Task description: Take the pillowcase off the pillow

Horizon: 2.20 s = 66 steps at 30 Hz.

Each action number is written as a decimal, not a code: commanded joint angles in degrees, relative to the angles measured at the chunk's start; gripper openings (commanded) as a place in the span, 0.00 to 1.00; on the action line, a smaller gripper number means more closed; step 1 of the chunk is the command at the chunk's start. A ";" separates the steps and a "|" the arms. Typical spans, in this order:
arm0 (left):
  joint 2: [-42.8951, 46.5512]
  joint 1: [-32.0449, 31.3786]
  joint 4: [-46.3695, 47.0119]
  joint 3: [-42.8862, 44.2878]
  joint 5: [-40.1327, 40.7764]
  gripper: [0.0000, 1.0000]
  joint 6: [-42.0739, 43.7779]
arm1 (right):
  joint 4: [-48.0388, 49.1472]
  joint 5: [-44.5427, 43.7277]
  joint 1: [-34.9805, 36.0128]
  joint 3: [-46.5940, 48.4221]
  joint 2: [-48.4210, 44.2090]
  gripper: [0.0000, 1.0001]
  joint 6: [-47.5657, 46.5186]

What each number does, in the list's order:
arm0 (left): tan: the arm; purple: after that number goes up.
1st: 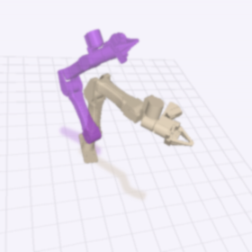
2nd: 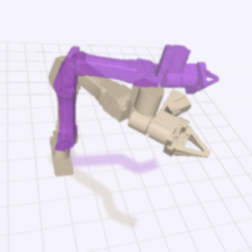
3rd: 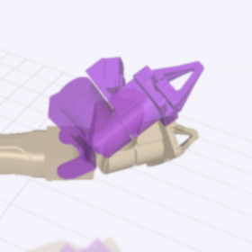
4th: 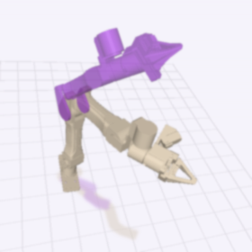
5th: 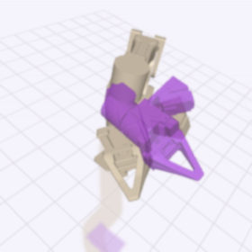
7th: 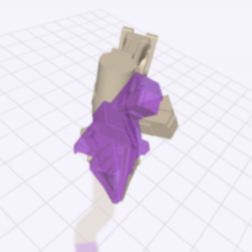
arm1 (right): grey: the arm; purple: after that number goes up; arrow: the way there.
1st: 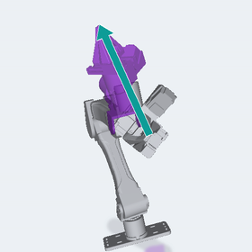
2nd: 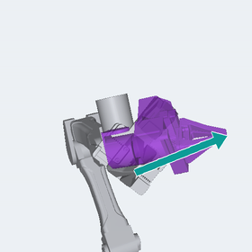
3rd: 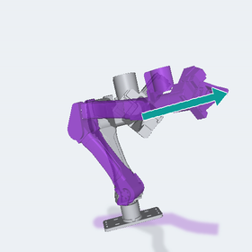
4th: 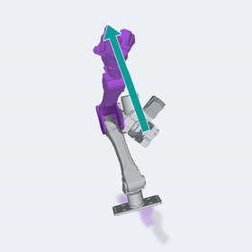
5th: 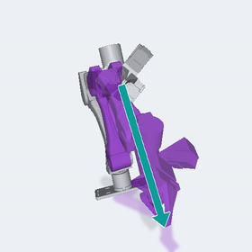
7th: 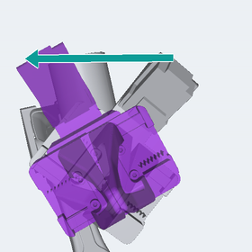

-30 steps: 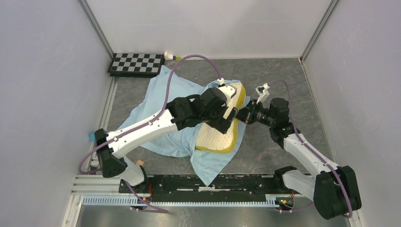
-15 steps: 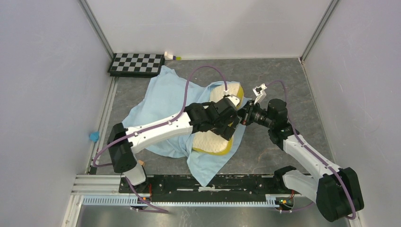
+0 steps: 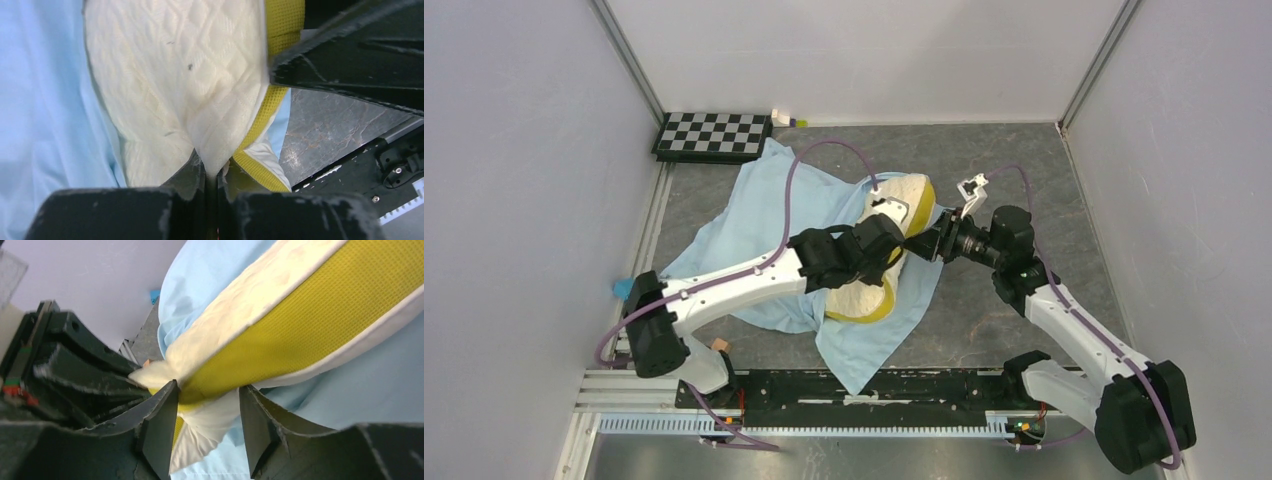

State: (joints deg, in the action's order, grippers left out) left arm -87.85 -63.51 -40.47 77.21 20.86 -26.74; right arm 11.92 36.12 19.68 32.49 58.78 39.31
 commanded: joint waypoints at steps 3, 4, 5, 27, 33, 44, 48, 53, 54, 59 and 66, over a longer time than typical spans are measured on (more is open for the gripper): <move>7.55 3.40 -0.13 0.66 1.48 0.02 1.90 | -0.58 -3.31 -0.08 2.28 -6.81 0.69 -6.78; 8.49 3.65 -0.11 0.58 1.39 0.02 2.03 | -2.11 -4.61 -0.13 2.18 -7.93 0.75 -8.39; 9.31 3.86 -0.09 0.50 1.31 0.02 2.11 | -3.35 -6.61 -0.09 2.07 -9.28 0.80 -9.52; 24.86 4.89 2.98 1.25 -4.57 0.02 4.60 | 5.72 -12.51 -0.13 -7.48 -8.80 0.98 -9.86; 26.52 4.90 4.55 2.06 -8.72 0.02 4.07 | 18.16 -5.78 0.53 -8.21 0.44 0.98 -3.80; 28.52 4.89 10.40 6.16 -14.86 0.02 3.12 | 28.04 -14.27 5.02 -4.49 22.77 0.89 -1.03; 29.50 4.89 15.27 5.19 -19.25 0.02 0.91 | 29.99 -16.18 8.52 0.75 32.11 0.85 -0.79; 30.40 5.01 20.11 4.21 -23.66 0.02 -1.23 | 29.00 -16.07 9.41 8.17 41.31 0.82 -0.94; 30.20 4.99 19.93 4.26 -23.40 0.02 -1.20 | 28.57 -16.12 9.32 8.89 42.11 0.82 -1.40; 27.14 5.39 16.32 3.67 -17.03 0.02 0.51 | 27.30 -14.24 8.19 8.77 38.71 0.92 -3.38; 22.07 16.75 23.37 -3.65 -25.51 0.02 -4.64 | 19.75 -10.01 1.33 5.30 28.63 0.98 -5.19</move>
State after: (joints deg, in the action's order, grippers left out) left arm -63.09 -53.91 -26.94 76.29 0.27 -26.41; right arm 33.80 23.11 24.95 39.97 94.19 36.12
